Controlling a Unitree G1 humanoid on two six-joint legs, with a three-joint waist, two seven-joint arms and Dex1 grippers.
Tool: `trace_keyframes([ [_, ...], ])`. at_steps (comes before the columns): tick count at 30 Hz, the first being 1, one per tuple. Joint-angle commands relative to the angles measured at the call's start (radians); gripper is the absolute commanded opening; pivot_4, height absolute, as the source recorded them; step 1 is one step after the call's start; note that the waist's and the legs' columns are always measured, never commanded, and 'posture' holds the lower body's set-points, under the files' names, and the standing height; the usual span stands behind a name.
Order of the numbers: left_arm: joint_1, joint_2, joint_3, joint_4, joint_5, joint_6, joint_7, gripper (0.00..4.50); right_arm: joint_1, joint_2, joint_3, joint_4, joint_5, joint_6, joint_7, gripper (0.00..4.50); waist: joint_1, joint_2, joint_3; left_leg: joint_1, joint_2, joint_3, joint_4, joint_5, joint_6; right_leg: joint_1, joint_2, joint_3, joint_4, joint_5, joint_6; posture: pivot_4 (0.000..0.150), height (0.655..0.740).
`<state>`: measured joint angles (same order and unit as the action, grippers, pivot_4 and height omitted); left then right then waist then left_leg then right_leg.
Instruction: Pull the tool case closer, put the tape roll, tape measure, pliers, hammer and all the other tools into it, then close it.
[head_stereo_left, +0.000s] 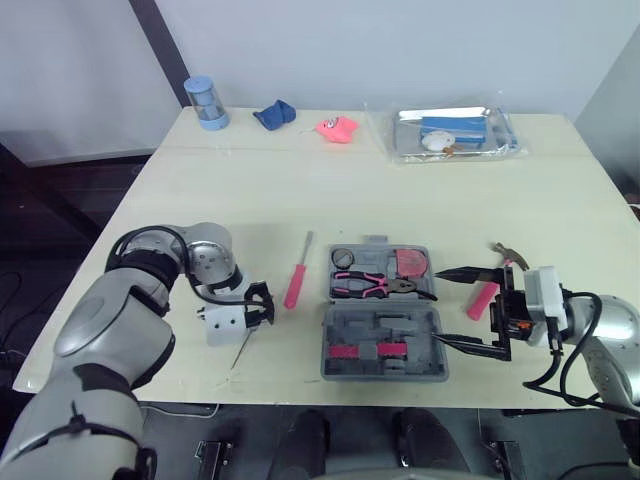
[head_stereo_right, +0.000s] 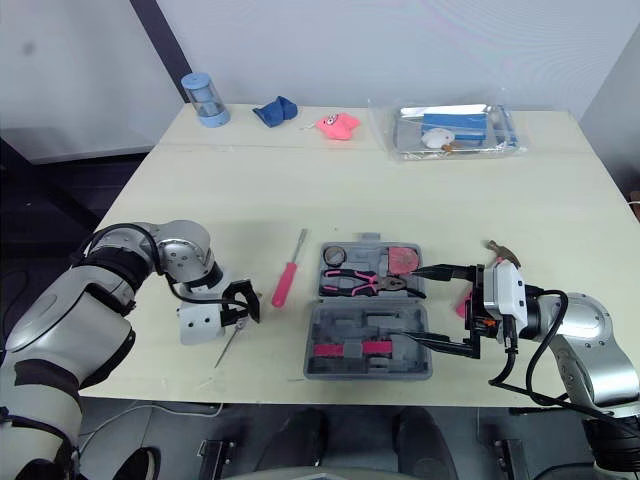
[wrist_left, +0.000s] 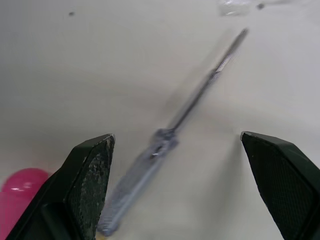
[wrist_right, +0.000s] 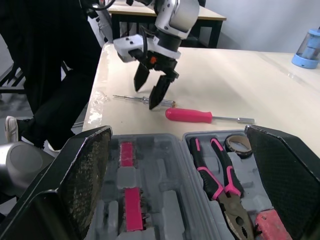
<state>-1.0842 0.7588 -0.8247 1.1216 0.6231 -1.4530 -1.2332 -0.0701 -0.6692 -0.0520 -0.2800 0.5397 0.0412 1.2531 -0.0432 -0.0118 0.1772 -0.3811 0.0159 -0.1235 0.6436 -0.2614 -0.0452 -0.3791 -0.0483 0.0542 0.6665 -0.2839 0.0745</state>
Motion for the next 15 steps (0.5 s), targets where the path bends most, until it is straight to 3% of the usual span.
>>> trace_keyframes([
  [1,-0.028,0.001,-0.016,0.009,0.109,-0.011,0.114,4.32,-0.009,-0.007,-0.012,-0.041,0.018,0.003,-0.009,4.5,-0.001,0.0,0.0,0.0,0.0,0.0,0.0,0.0,0.0,0.0,0.0,0.0,0.0,0.0,0.0,0.15,0.74],
  [4,-0.039,-0.007,-0.03,0.014,0.192,-0.008,0.199,4.09,-0.008,-0.009,-0.013,-0.047,0.018,0.006,-0.014,4.5,0.0,0.0,0.0,0.001,0.0,0.0,0.0,0.0,0.0,0.0,0.0,0.0,0.002,0.0,0.0,0.15,0.74],
  [7,-0.046,-0.015,-0.044,0.024,0.263,-0.006,0.28,2.52,-0.007,-0.009,-0.014,-0.051,0.017,0.006,-0.019,4.5,0.003,0.0,0.0,0.001,-0.001,0.0,0.003,0.0,0.0,0.0,0.0,0.0,0.005,0.0,0.0,0.15,0.74],
  [9,-0.043,-0.021,-0.047,0.03,0.288,-0.013,0.321,2.09,-0.005,-0.007,-0.012,-0.054,0.016,0.004,-0.023,4.5,0.004,0.001,-0.001,0.001,-0.001,0.0,0.004,0.0,0.0,0.0,0.0,0.001,0.006,0.0,0.0,0.15,0.74],
  [11,-0.039,-0.025,-0.052,0.038,0.302,-0.029,0.349,1.36,-0.005,-0.005,-0.009,-0.054,0.015,0.003,-0.024,4.5,0.003,0.003,-0.002,0.002,-0.002,0.0,0.006,0.0,0.0,0.001,-0.001,0.001,0.008,0.0,0.001,0.15,0.74],
  [13,-0.038,-0.029,-0.057,0.051,0.311,-0.048,0.37,0.3,-0.007,-0.004,-0.007,-0.052,0.015,0.003,-0.023,4.5,0.003,0.004,-0.002,0.002,-0.004,0.0,0.006,0.0,0.0,0.001,-0.002,0.001,0.01,-0.001,0.002,0.15,0.74],
  [15,-0.037,-0.03,-0.06,0.056,0.32,-0.057,0.384,0.03,-0.008,-0.004,-0.006,-0.049,0.015,0.002,-0.022,4.5,0.003,0.004,-0.002,0.002,-0.004,0.0,0.006,0.0,0.0,0.001,-0.002,0.002,0.01,-0.001,0.002,0.15,0.74],
])
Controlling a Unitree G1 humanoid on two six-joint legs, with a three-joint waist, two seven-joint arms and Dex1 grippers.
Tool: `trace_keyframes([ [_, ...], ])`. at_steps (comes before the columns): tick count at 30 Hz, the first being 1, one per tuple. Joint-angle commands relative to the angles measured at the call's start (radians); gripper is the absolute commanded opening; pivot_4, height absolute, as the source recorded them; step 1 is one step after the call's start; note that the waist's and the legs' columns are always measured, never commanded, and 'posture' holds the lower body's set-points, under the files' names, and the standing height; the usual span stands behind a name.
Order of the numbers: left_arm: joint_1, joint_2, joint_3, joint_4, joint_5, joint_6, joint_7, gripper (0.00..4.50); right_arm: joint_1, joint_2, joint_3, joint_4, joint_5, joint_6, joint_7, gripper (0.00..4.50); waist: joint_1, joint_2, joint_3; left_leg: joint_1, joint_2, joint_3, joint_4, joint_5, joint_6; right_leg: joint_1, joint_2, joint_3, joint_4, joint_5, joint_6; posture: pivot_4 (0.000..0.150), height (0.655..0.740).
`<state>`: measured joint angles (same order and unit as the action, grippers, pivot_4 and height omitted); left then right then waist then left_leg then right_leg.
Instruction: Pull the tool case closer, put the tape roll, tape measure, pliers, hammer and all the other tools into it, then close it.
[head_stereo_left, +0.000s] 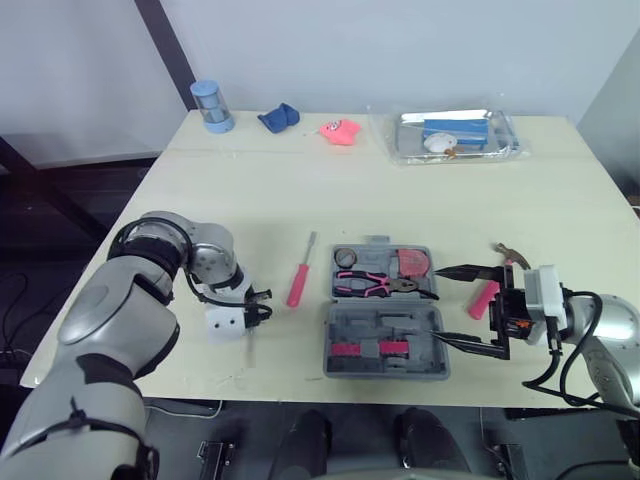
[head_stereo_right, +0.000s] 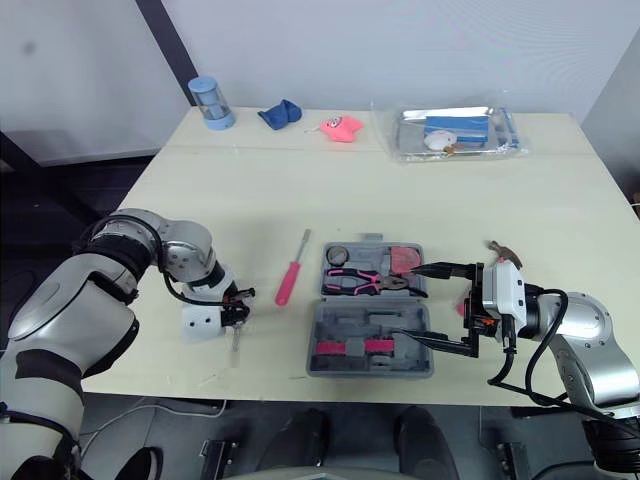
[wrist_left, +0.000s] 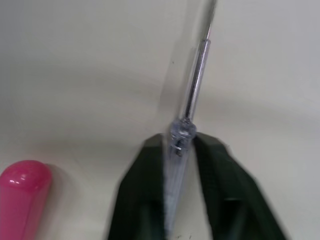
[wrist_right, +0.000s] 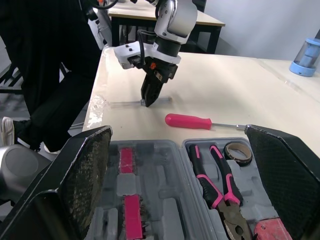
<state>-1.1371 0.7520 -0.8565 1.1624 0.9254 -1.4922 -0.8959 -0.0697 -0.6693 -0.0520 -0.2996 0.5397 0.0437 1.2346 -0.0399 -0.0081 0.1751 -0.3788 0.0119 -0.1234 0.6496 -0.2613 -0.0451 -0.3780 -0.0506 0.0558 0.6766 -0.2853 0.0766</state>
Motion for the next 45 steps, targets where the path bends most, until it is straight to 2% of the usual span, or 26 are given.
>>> trace_keyframes([
  [1,0.02,-0.022,-0.029,0.028,0.004,-0.035,0.037,0.02,-0.011,-0.004,-0.005,-0.026,0.013,-0.002,-0.001,4.5,0.0,0.0,0.0,0.0,0.0,0.0,0.0,0.0,0.0,0.0,0.0,0.0,0.0,0.0,0.0,0.15,0.74],
  [10,0.012,-0.003,0.009,0.225,-0.165,-0.12,-0.097,0.02,-0.019,-0.003,0.0,-0.011,0.008,-0.006,0.007,4.5,-0.006,-0.001,0.0,0.0,0.0,0.0,0.0,0.0,0.0,-0.001,0.0,0.0,0.001,0.0,0.0,0.15,0.74],
  [16,0.015,-0.006,0.118,0.366,-0.278,-0.122,-0.229,0.02,-0.023,0.001,0.005,-0.001,0.006,-0.009,0.011,4.5,-0.005,-0.001,0.001,-0.001,0.0,0.0,0.0,0.0,0.0,-0.001,0.0,0.0,0.001,0.0,0.0,0.15,0.74],
  [21,0.057,0.024,0.192,0.371,-0.341,-0.122,-0.312,0.02,-0.032,0.004,0.015,0.011,0.006,-0.015,0.017,4.5,-0.005,-0.002,0.001,-0.001,0.0,0.0,0.001,0.0,0.0,-0.001,0.0,0.0,0.001,0.0,0.0,0.15,0.74],
  [24,0.118,0.074,0.185,0.238,-0.412,-0.121,-0.311,0.02,-0.05,0.01,0.024,0.026,0.004,-0.019,0.023,4.5,-0.01,-0.002,0.001,-0.001,0.0,-0.001,0.001,0.0,0.0,-0.001,0.0,0.0,0.001,0.0,0.0,0.15,0.74],
  [29,0.262,0.195,0.186,-0.208,-0.592,0.094,-0.351,0.02,-0.057,0.011,0.028,0.034,0.004,-0.022,0.028,4.5,-0.01,-0.001,0.001,-0.001,0.0,-0.001,0.001,0.0,0.0,-0.001,0.0,-0.001,0.002,0.0,0.0,0.15,0.74],
  [33,0.306,0.218,0.232,-0.392,-0.609,0.186,-0.307,0.02,-0.044,0.01,0.025,0.024,0.003,-0.024,0.023,4.5,0.0,-0.001,0.001,-0.001,0.0,-0.001,0.001,0.0,0.0,-0.001,0.0,-0.001,0.001,0.0,0.0,0.15,0.74],
  [40,0.378,0.246,0.343,-0.578,-0.593,0.341,-0.201,0.02,-0.031,0.013,0.025,0.014,0.002,-0.027,0.012,4.5,-0.012,-0.001,0.001,-0.001,0.0,-0.001,0.001,0.0,0.0,-0.001,0.0,0.0,0.002,0.0,0.0,0.15,0.74],
  [45,0.578,0.226,0.52,-0.799,-0.717,0.761,-0.095,0.02,-0.029,0.014,0.027,0.017,-0.001,-0.034,0.01,4.5,-0.021,-0.001,0.002,-0.001,0.0,-0.001,0.001,0.0,0.0,-0.001,0.0,0.0,0.002,0.0,0.0,0.15,0.74],
])
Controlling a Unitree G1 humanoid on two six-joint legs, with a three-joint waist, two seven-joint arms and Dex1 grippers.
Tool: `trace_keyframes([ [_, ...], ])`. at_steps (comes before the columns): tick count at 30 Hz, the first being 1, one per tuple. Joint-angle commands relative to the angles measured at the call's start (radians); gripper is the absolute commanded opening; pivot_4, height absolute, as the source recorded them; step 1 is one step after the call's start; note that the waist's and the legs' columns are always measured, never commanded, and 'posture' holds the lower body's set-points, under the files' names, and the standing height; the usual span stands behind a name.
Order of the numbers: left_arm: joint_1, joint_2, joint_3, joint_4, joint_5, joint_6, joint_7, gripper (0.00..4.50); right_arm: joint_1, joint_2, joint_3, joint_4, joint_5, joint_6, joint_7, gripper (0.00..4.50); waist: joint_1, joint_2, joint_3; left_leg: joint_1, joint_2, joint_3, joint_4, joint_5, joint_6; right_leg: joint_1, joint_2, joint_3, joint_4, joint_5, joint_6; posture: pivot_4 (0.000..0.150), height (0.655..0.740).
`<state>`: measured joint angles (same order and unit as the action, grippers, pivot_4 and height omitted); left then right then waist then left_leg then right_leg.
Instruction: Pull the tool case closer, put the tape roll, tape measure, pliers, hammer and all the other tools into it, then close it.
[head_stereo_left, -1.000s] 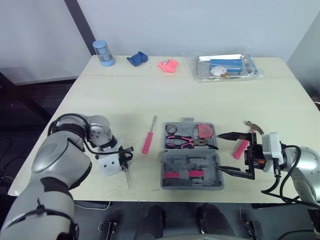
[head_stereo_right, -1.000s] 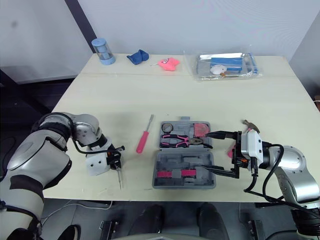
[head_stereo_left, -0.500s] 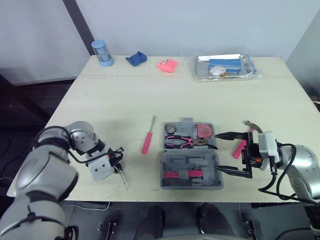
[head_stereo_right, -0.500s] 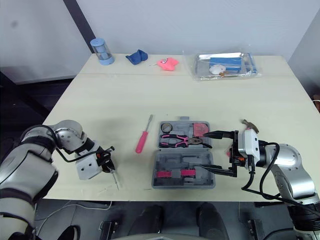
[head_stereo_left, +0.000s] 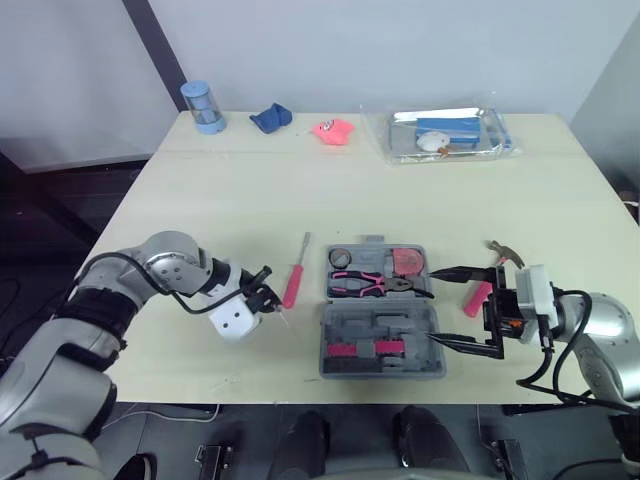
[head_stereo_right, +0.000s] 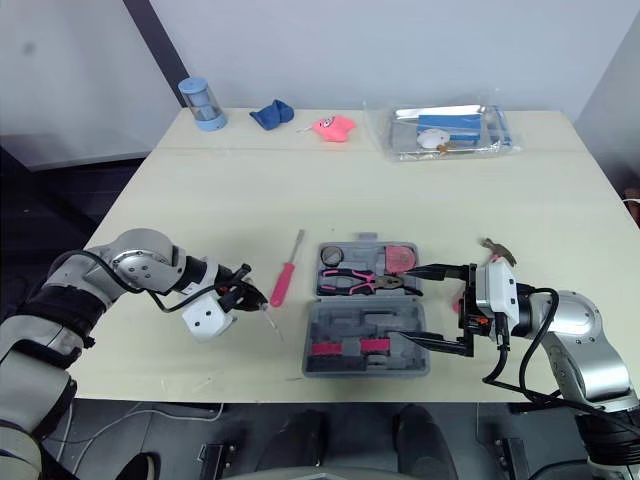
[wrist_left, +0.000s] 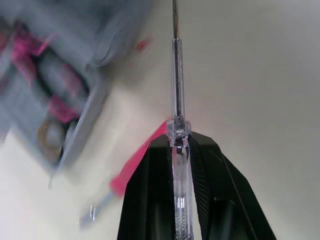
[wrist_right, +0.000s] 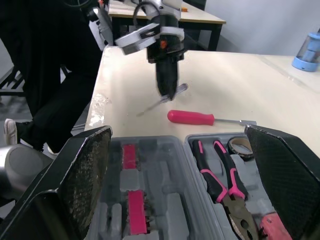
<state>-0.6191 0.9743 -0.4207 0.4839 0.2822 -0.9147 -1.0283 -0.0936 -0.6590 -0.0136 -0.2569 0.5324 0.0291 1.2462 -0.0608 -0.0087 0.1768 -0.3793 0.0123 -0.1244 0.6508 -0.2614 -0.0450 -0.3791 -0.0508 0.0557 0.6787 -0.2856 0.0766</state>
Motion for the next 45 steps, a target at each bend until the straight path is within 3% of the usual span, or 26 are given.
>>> trace_keyframes([
  [1,0.109,0.001,0.114,-0.183,-0.105,0.274,0.041,0.02,-0.006,0.006,-0.01,-0.026,0.007,-0.019,-0.003,4.5,0.0,0.0,0.0,0.0,0.0,0.0,0.0,0.0,0.0,0.0,0.0,-0.001,0.0,0.0,0.0,0.15,0.74],
  [10,0.447,-0.07,0.385,-0.708,-0.436,1.172,0.131,0.02,-0.017,0.004,0.001,-0.007,0.004,-0.032,0.023,4.5,0.001,0.0,0.0,0.0,0.0,0.0,0.0,0.0,0.0,0.0,0.0,-0.001,0.0,0.0,0.0,0.15,0.74],
  [16,0.517,-0.183,0.58,-0.895,-0.662,1.7,0.288,0.02,-0.031,0.005,0.004,0.012,0.002,-0.035,0.041,4.5,0.003,0.0,0.001,0.0,0.001,0.0,0.0,0.0,0.0,0.0,0.0,-0.001,0.0,0.0,0.0,0.15,0.74],
  [20,0.491,-0.295,0.695,-0.958,-0.739,1.957,0.447,0.02,-0.034,0.004,0.003,0.021,0.002,-0.037,0.052,4.5,0.005,-0.001,0.0,0.0,0.0,-0.001,0.0,0.0,0.0,0.0,0.0,-0.001,0.0,0.0,0.0,0.15,0.74],
  [33,0.518,-0.467,0.78,-1.149,-0.735,2.409,0.737,0.02,-0.037,0.0,-0.004,0.041,-0.001,-0.043,0.076,4.5,0.019,-0.001,0.0,0.0,0.0,0.0,0.0,0.0,0.0,0.0,0.0,0.0,-0.001,0.0,0.0,0.15,0.74],
  [45,0.424,-0.559,0.726,-1.028,-0.68,2.45,0.823,0.02,-0.048,0.0,0.002,0.05,-0.004,-0.044,0.086,4.5,0.021,-0.001,0.0,-0.001,-0.001,0.0,0.0,0.0,-0.001,0.0,-0.001,-0.001,-0.001,0.0,0.0,0.15,0.74],
])
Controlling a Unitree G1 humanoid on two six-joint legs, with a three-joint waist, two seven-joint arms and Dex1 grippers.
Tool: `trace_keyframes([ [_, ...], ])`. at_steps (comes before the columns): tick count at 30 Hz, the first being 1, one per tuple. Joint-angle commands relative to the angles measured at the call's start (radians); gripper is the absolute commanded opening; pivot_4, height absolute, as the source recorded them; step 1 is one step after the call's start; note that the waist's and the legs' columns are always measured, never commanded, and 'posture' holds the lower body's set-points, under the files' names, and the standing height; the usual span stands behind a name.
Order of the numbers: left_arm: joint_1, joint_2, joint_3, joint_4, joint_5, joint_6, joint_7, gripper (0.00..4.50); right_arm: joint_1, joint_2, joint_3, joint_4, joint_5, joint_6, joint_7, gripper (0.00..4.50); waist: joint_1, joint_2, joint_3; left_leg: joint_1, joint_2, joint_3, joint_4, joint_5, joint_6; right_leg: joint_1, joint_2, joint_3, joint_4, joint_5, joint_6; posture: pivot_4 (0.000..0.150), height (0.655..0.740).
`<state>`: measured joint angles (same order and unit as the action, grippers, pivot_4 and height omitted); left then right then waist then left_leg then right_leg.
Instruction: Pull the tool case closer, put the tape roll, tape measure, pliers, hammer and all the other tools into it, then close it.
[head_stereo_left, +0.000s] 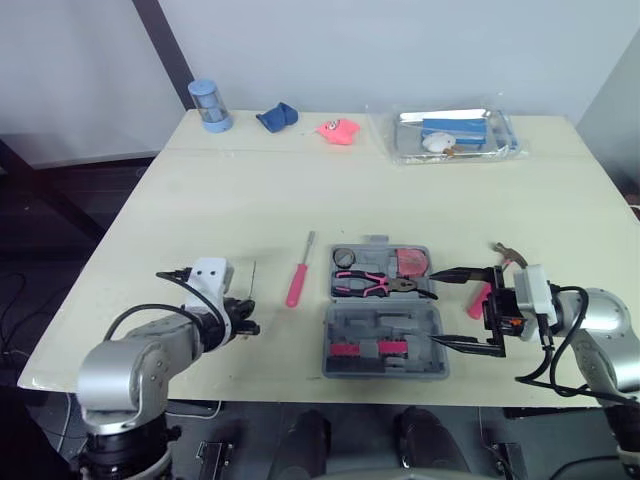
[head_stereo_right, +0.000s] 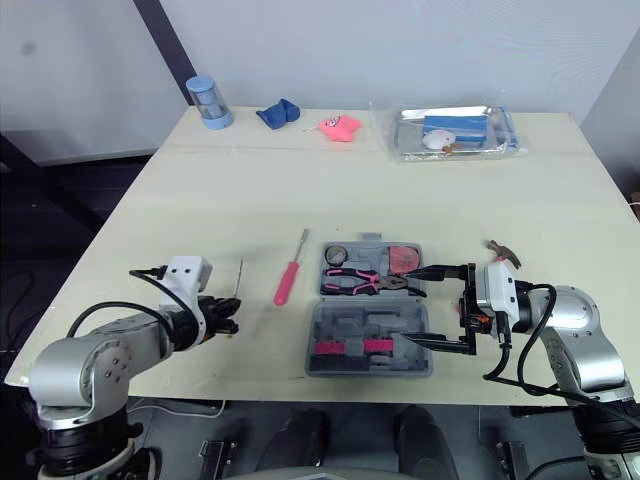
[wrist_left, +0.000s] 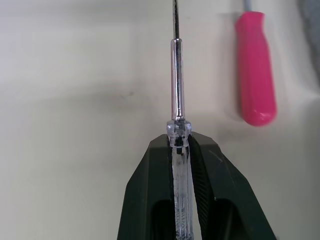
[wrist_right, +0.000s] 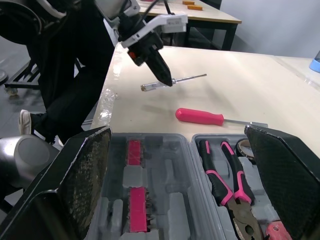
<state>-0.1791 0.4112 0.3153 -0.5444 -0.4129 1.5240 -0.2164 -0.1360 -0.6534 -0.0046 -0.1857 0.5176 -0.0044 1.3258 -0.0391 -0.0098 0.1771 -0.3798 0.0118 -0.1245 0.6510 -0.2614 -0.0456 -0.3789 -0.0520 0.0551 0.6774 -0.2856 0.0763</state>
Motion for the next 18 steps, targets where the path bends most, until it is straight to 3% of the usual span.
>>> trace_keyframes([
  [1,-0.021,-0.006,-0.002,0.005,0.016,0.02,0.014,0.02,-0.005,-0.005,-0.008,-0.02,0.01,-0.011,0.006,4.5,-0.002,0.0,0.0,0.0,0.0,0.0,0.0,0.0,0.0,0.0,0.0,0.0,0.0,0.0,0.0,0.15,0.74],
  [4,-0.026,-0.022,0.004,0.01,0.025,0.042,0.025,0.02,-0.008,-0.004,-0.013,-0.011,0.006,-0.014,0.0,4.5,-0.002,0.0,0.0,0.0,0.0,0.0,0.0,0.0,0.0,0.0,0.0,0.0,0.0,0.0,0.0,0.15,0.74],
  [5,-0.027,-0.023,0.001,0.011,0.028,0.046,0.025,1.04,-0.01,-0.004,-0.016,-0.008,0.006,-0.015,-0.001,4.5,-0.002,0.0,0.0,0.0,0.0,0.0,0.0,0.0,0.0,0.0,0.0,0.0,0.0,0.0,0.0,0.15,0.74],
  [8,-0.034,-0.024,-0.006,0.016,0.038,0.05,0.031,2.24,-0.012,-0.005,-0.018,-0.003,0.005,-0.016,-0.002,4.5,0.0,0.0,0.0,0.0,0.0,0.0,0.0,0.0,0.0,0.0,0.0,0.0,0.0,0.0,0.0,0.15,0.74],
  [12,-0.032,-0.025,-0.004,0.016,0.053,0.037,0.035,4.36,-0.012,-0.003,-0.016,-0.003,0.002,-0.016,-0.005,4.5,-0.001,0.0,0.0,0.0,0.0,0.0,0.0,0.0,0.0,0.0,0.0,0.0,0.0,0.0,0.0,0.15,0.74],
  [18,0.092,-0.049,-0.013,-0.064,0.064,-0.126,0.026,4.44,-0.004,-0.002,-0.019,-0.005,0.001,-0.019,-0.009,4.5,-0.002,0.0,0.0,0.0,0.0,0.0,0.0,0.0,0.0,0.0,0.0,0.0,0.0,0.0,0.0,0.15,0.74],
])
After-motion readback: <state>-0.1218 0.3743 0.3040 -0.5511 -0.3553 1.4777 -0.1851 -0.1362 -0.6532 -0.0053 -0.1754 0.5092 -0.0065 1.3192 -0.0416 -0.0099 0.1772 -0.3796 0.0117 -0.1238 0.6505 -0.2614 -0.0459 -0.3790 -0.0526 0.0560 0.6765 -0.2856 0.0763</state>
